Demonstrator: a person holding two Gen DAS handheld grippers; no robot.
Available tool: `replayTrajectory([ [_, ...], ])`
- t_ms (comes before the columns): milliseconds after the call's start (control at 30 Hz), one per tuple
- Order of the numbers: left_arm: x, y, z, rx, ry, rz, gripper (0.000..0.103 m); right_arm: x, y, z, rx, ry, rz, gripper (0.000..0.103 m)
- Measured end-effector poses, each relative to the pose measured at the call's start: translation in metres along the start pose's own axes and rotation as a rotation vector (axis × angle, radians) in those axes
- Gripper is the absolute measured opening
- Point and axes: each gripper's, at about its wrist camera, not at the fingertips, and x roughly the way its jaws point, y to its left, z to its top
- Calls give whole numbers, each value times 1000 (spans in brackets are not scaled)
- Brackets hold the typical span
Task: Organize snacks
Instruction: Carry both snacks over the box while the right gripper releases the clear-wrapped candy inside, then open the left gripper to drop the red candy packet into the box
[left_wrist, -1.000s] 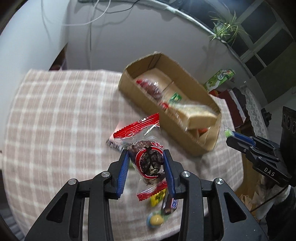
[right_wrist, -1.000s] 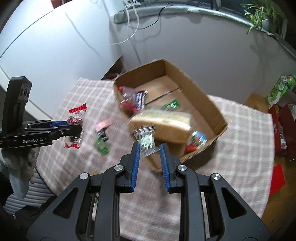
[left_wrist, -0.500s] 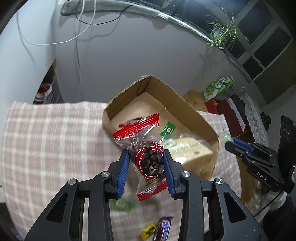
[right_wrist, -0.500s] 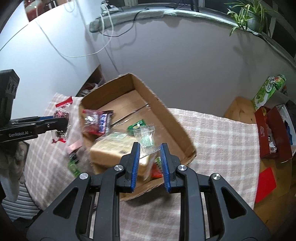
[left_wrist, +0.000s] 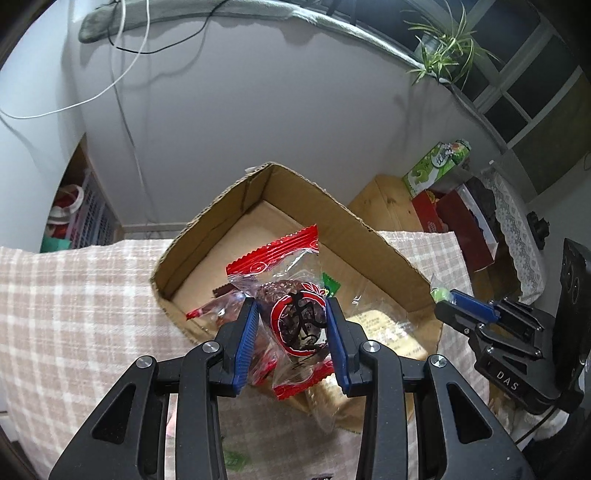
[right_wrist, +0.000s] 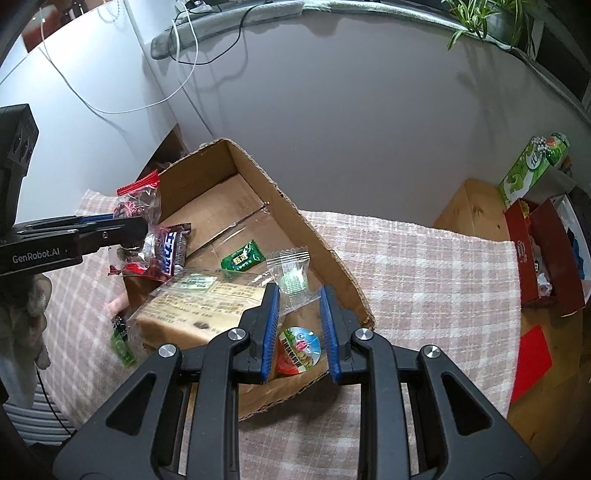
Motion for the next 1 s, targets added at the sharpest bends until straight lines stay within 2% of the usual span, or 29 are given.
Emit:
replayTrajectory([
  [333, 8, -5, 4, 0, 29, 6, 36, -1, -3, 0, 0, -1, -21, 24],
  [400, 8, -5, 4, -3, 26, 16, 48, -2, -2, 0, -4, -2, -24, 27],
  [433, 7, -4, 4, -8, 24, 15, 49, -2, -1, -1, -4, -3, -24, 28],
  [1000, -23, 5, -2, -5, -30, 6, 49, -24, 14, -8, -14, -27, 3, 30],
])
